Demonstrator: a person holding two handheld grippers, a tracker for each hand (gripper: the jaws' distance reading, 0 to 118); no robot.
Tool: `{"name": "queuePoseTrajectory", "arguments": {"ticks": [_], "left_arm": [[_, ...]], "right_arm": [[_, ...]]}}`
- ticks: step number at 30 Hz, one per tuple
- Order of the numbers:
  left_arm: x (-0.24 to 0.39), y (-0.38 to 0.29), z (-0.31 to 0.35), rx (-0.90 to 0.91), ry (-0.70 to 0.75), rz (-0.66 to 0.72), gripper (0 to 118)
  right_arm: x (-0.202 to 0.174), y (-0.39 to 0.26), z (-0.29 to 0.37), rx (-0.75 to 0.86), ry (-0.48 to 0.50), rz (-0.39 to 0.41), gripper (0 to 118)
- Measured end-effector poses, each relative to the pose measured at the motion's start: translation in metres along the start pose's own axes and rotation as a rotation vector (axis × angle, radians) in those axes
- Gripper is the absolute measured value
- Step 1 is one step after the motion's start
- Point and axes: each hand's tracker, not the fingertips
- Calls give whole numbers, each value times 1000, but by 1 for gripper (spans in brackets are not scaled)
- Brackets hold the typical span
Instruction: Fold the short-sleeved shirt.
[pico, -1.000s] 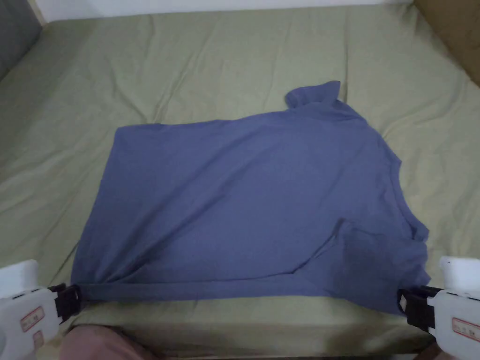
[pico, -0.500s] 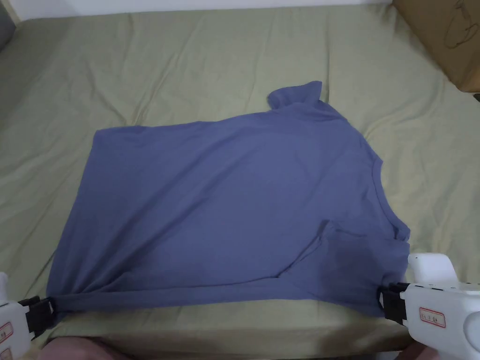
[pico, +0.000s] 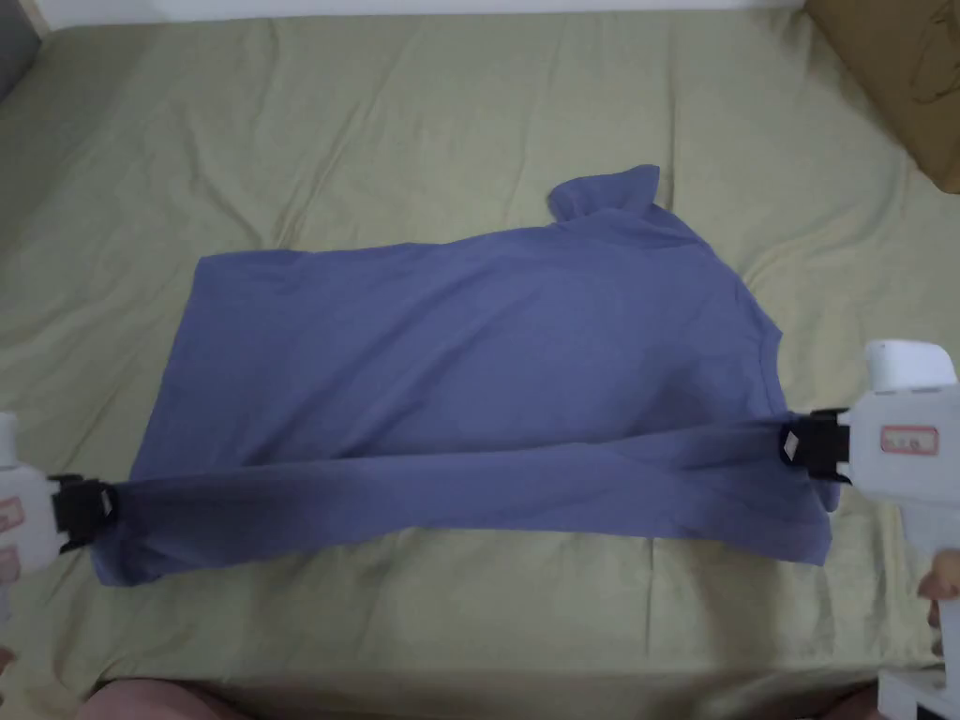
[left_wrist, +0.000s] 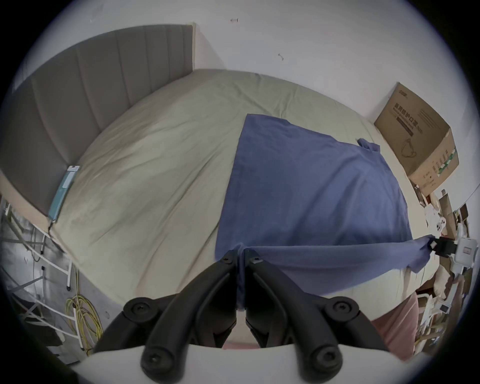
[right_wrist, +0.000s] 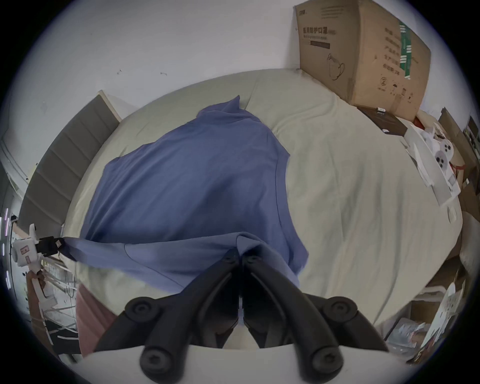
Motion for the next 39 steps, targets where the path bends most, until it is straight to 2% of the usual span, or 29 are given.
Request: {"name": "queuePoseTrajectory", "arguments": {"ticks": [3,5,6,7,8,9,10,13,14,15,16,17,18,20,22,25,26,28,30,31,33,35,36,37,39], "left_arm": [[8,21,-38,-53,47,-81,4],[8,30,-56,-54,50,-70,7],[9,33,-60,-61,55,-57,18],[10,34,-62,-66,70,-50,49],[10,35,-62,-57,98,-66,77],[6,34,-60,-48,119,-72,98],[4,32,-55,-35,127,-71,108],[-6,21,-35,-10,99,-55,104],[-9,17,-29,-18,86,-43,93],[-12,8,-20,-1,55,-32,67],[-14,0,-12,12,26,-24,18],[-15,-10,-7,13,9,-26,1],[-16,-21,-4,13,17,-8,1],[-18,-39,0,-8,10,-1,0],[-21,-51,-6,-14,-17,-1,0],[-24,-55,-19,12,9,2,2],[-26,-52,-22,12,-2,21,12],[-29,-47,-35,-8,-36,65,52],[-27,-43,-55,-28,-29,57,76],[-27,-43,-63,-68,0,48,78],[-25,-45,-76,-113,14,41,69],[-21,-46,-72,-88,62,4,53],[-19,-43,-66,-84,56,12,35],[-16,-40,-58,-76,65,2,2],[-21,-34,-61,-77,39,31,2]], "right_arm": [[-1,27,-35,-24,-17,-12,0],[-4,37,-49,-31,-18,-31,0],[-7,42,-55,-49,-25,-37,5],[-6,45,-57,-63,-53,-43,25],[-9,45,-58,-58,-92,-15,45],[-11,45,-57,-56,-125,15,63],[-13,42,-52,-34,-142,41,71],[-13,30,-25,-4,-121,80,68],[-11,22,-14,4,-98,85,58],[-10,14,-3,21,-70,87,36],[-10,5,6,45,-41,85,0],[-9,-5,13,54,-42,60,0],[-8,-17,19,73,-53,18,0],[-4,-34,20,9,57,-2,0],[-7,-56,21,5,11,-31,0],[-6,-71,21,-15,8,-54,0],[-5,-74,21,-22,13,-68,0],[-3,-78,21,-25,19,-87,0],[-4,-82,21,-28,20,-102,0],[-2,-82,20,-34,17,-110,0],[-2,-85,20,-39,18,-120,0],[0,-85,21,-43,20,-119,0],[-1,-85,22,-44,21,-117,0],[-2,-84,24,-40,21,-113,0],[-1,-77,27,-14,14,-92,0]]}}
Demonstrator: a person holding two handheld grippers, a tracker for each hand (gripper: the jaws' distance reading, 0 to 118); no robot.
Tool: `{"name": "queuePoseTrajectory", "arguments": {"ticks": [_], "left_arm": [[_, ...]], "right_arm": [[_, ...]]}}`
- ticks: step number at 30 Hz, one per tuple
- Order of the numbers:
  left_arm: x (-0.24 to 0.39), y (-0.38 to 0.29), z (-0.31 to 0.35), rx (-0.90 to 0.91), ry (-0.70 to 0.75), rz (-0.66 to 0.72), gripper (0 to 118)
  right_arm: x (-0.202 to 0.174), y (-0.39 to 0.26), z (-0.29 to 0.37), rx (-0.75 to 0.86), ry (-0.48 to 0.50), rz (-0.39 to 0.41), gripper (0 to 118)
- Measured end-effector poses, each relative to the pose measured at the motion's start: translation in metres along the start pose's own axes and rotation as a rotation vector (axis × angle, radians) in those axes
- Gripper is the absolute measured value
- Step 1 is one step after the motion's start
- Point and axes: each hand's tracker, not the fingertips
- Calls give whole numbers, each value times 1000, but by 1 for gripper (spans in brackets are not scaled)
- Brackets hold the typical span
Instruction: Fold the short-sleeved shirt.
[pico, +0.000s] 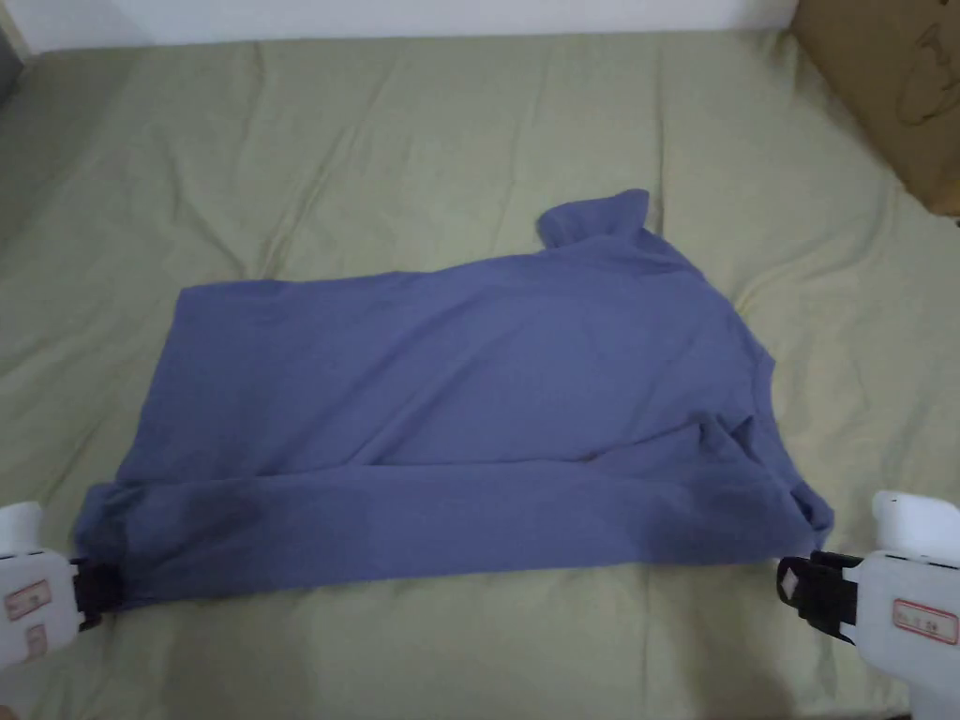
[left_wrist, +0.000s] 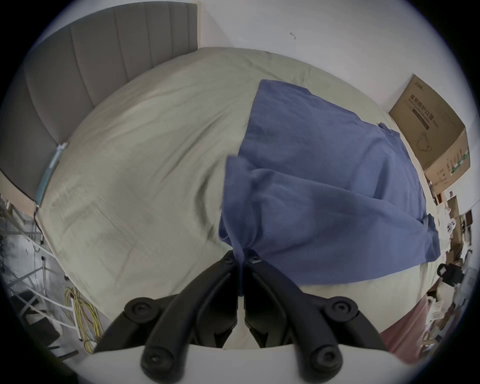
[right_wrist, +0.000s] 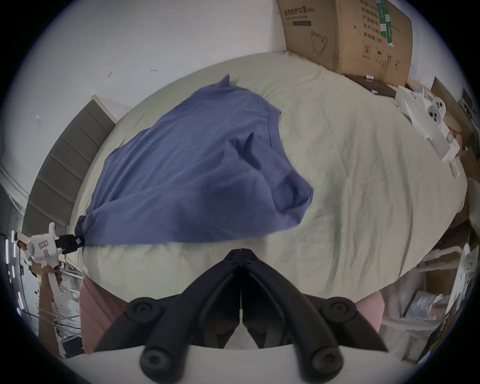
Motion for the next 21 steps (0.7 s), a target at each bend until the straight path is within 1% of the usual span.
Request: {"name": "queuePoseTrajectory", "arguments": {"ticks": [1,3,4,5,6,7,8,9,10,11,12,13,14,15,16,17,18,19,21], "left_arm": [[0,1,-3,-45,-1,12,2],[4,4,4,-15,8,-17,2],[6,5,6,-10,14,-47,2],[8,6,8,-7,21,-69,2],[8,7,12,-7,20,-64,2],[8,8,13,-7,18,-64,2],[7,10,12,-8,13,-64,2],[7,11,12,-9,9,-61,2],[6,12,13,-10,6,-56,2],[6,13,13,-12,5,-52,2],[7,13,13,-15,4,-51,2],[9,13,13,-17,4,-53,2],[9,13,15,-18,6,-60,2],[11,14,15,-18,17,-73,2],[12,16,16,-24,17,-86,2],[13,17,18,-26,16,-92,2],[13,18,20,-27,11,-99,2],[15,19,23,-25,16,-108,2],[13,19,32,-18,9,-123,2]], "right_arm": [[-1,5,0,14,-23,8,9],[-1,17,-4,34,-74,55,36],[3,25,-10,22,-96,63,57],[5,32,-17,18,-107,59,73],[8,38,-25,8,-110,55,85],[10,44,-35,-26,-104,59,87],[14,48,-47,-44,-80,72,86],[17,50,-61,-54,-69,77,84],[20,51,-73,-81,-64,79,57],[25,52,-81,-133,-59,40,45],[29,51,-83,-144,-14,3,34],[33,50,-78,-103,38,-68,15],[35,48,-69,-75,96,-152,8],[33,47,-65,-92,111,-97,8],[29,44,-61,-94,48,19,8],[22,41,-58,-85,-49,103,8],[20,40,-56,-104,-29,124,8],[20,41,-54,-107,-8,98,8],[17,42,-41,-94,-6,98,8]]}}
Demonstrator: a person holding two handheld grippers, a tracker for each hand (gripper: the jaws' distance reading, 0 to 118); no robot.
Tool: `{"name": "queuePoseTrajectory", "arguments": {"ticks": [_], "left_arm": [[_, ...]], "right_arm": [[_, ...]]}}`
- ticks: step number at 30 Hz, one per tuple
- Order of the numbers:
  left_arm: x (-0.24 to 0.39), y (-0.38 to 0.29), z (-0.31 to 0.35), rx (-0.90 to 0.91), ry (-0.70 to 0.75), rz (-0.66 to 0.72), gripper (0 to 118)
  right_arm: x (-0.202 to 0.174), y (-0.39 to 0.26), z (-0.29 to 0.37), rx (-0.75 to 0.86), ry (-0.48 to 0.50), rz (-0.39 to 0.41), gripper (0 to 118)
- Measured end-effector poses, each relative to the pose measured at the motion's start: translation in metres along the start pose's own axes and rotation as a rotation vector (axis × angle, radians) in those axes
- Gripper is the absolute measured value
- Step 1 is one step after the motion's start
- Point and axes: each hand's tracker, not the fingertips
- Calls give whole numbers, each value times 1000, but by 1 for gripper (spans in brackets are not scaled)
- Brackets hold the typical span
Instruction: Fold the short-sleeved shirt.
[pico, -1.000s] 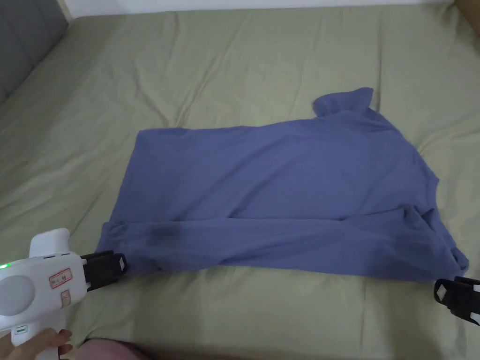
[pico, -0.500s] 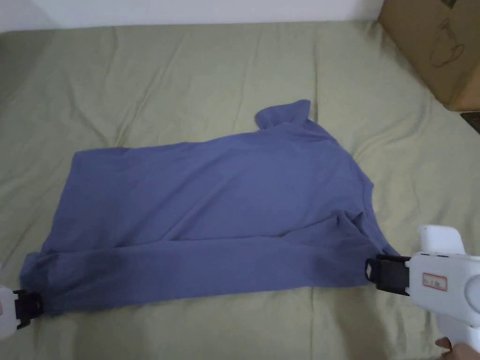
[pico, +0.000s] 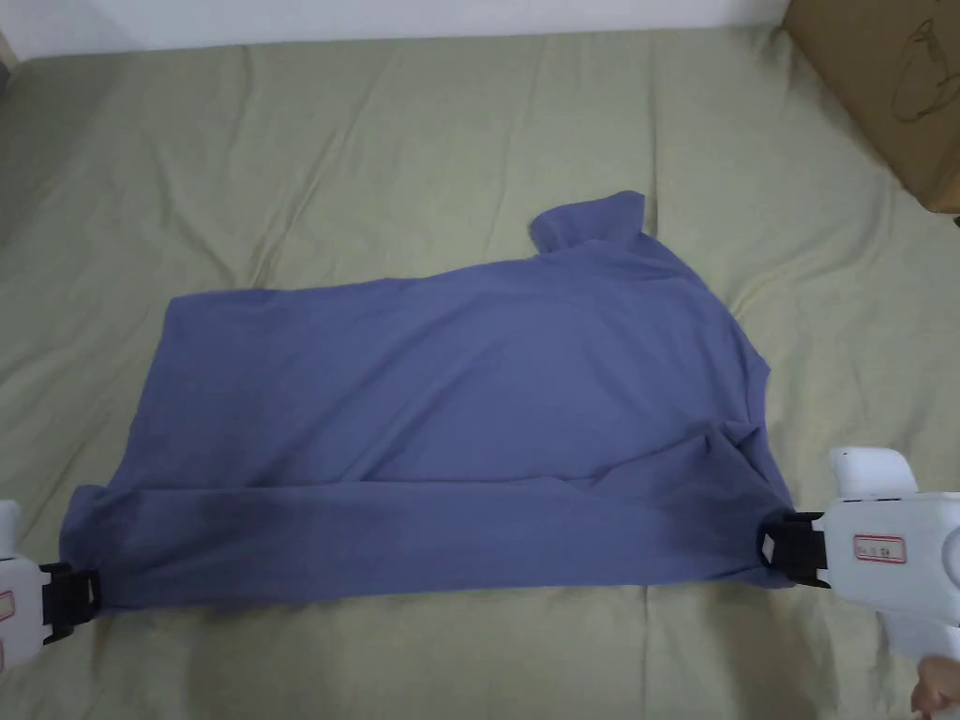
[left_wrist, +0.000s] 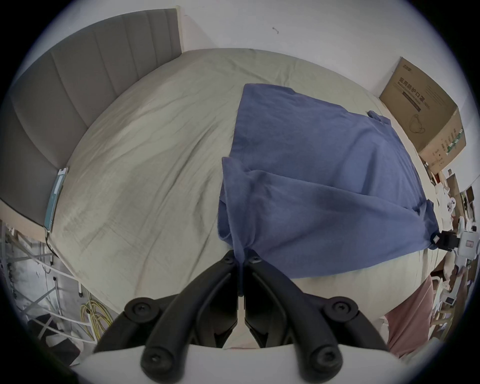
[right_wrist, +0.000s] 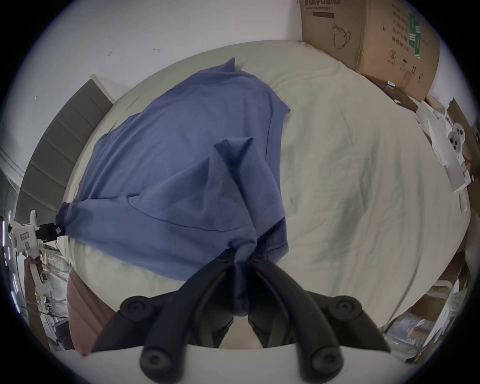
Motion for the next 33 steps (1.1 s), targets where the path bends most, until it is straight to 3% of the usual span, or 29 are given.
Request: {"name": "queuePoseTrajectory", "arguments": {"ticks": [4,7,12,13,14,15,16,17,18,22,24,25,26,27,30,33], "left_arm": [[-9,-7,14,5,-22,8,2],[-16,-21,24,-12,8,-5,2],[-19,-54,26,-39,30,-23,2],[-18,-58,24,-44,31,-24,7],[-18,-60,22,-39,29,-23,21],[-17,-60,21,-31,30,-14,45],[-14,-57,22,-36,62,-10,78],[-13,-54,23,-30,75,-14,91],[-12,-50,28,-7,62,-13,94],[1,-29,50,71,-6,-8,93],[10,-20,57,134,-56,-13,84],[14,-17,59,148,-72,-12,60],[17,-13,57,147,-73,-5,30],[22,-12,51,152,-71,-2,0],[28,-2,33,109,-62,-22,0],[30,10,20,100,-70,-20,0]], "right_arm": [[-4,-8,25,19,-9,19,8],[-10,-29,39,-5,-62,91,8],[-17,-79,37,-57,-92,75,9],[-18,-84,31,-68,-102,86,18],[-20,-89,24,-96,-141,103,30],[-23,-90,19,-106,-183,117,38],[-24,-89,18,-107,-215,130,44],[-24,-86,18,-98,-226,141,45],[-25,-81,22,-97,-225,135,45],[-19,-50,34,-17,-209,131,45],[-20,-34,42,54,-149,126,43],[-20,-27,43,82,-136,127,31],[-22,-20,43,132,-137,126,0],[-29,-20,45,189,-168,83,0],[-29,-5,25,125,-43,15,0],[-39,18,17,140,-65,50,0]]}}
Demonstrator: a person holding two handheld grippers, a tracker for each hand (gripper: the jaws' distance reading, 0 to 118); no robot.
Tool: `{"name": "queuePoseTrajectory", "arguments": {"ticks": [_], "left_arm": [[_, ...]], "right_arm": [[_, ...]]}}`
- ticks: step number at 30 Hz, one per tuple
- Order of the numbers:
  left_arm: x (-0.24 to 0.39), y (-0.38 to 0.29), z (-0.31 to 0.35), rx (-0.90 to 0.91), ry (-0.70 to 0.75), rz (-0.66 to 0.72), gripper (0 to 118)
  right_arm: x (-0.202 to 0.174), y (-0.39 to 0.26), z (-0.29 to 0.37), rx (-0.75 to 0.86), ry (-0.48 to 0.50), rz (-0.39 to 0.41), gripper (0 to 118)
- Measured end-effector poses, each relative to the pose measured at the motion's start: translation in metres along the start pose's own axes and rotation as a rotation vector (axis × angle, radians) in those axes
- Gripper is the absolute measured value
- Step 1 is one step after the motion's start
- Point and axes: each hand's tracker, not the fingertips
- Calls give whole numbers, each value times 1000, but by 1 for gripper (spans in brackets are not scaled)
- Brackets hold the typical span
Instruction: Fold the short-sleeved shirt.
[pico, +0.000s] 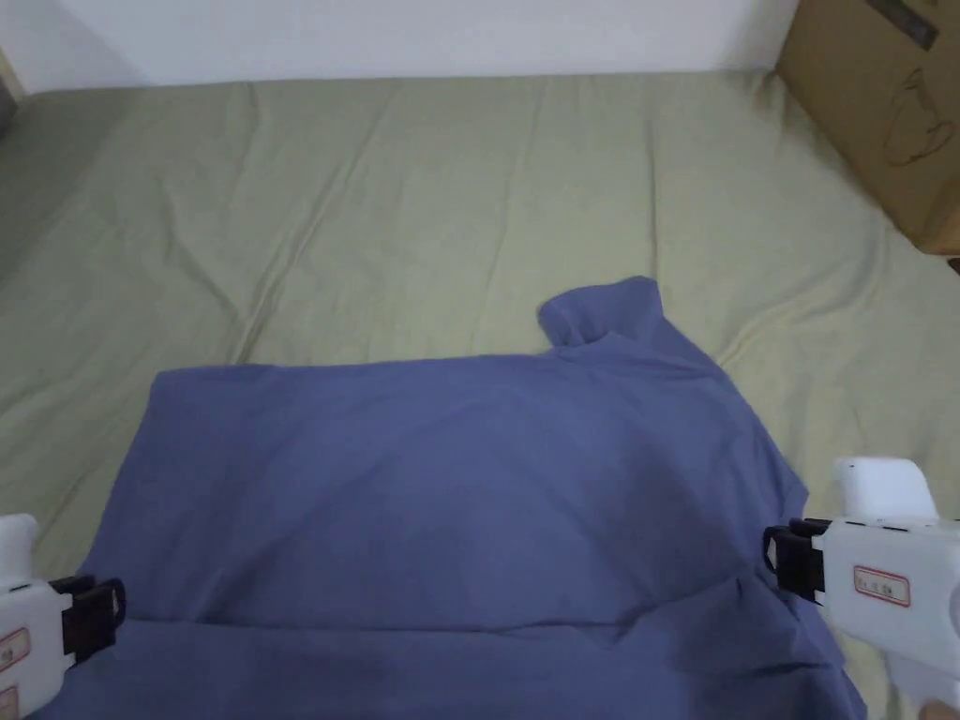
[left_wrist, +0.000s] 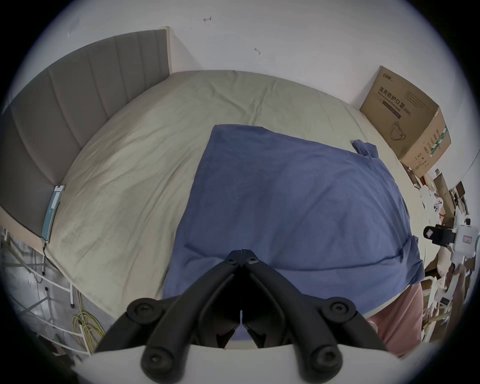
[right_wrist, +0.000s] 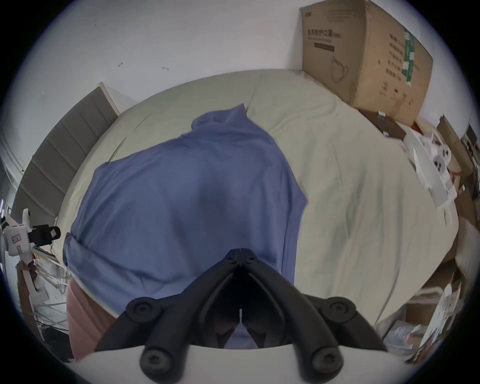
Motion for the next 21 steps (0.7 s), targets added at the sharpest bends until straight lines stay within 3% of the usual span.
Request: {"name": "queuePoseTrajectory", "arguments": {"ticks": [8,9,11,12,16,19,21], "left_arm": [[11,39,-36,-1,5,-3,0],[13,43,-41,-2,8,-14,0],[15,50,-49,-14,6,-22,0],[17,51,-51,-16,2,-24,0],[19,59,-61,-32,6,-38,0],[14,63,-67,-38,20,-44,0],[13,64,-70,-43,24,-32,0]], "right_arm": [[13,118,-62,104,2,-22,0],[15,133,-75,110,1,-7,6],[16,154,-100,115,-55,-11,73],[18,163,-115,96,-55,-18,91],[30,183,-162,2,-23,-42,96],[39,193,-196,-88,-36,22,96],[44,196,-211,-120,-44,10,96]]}}
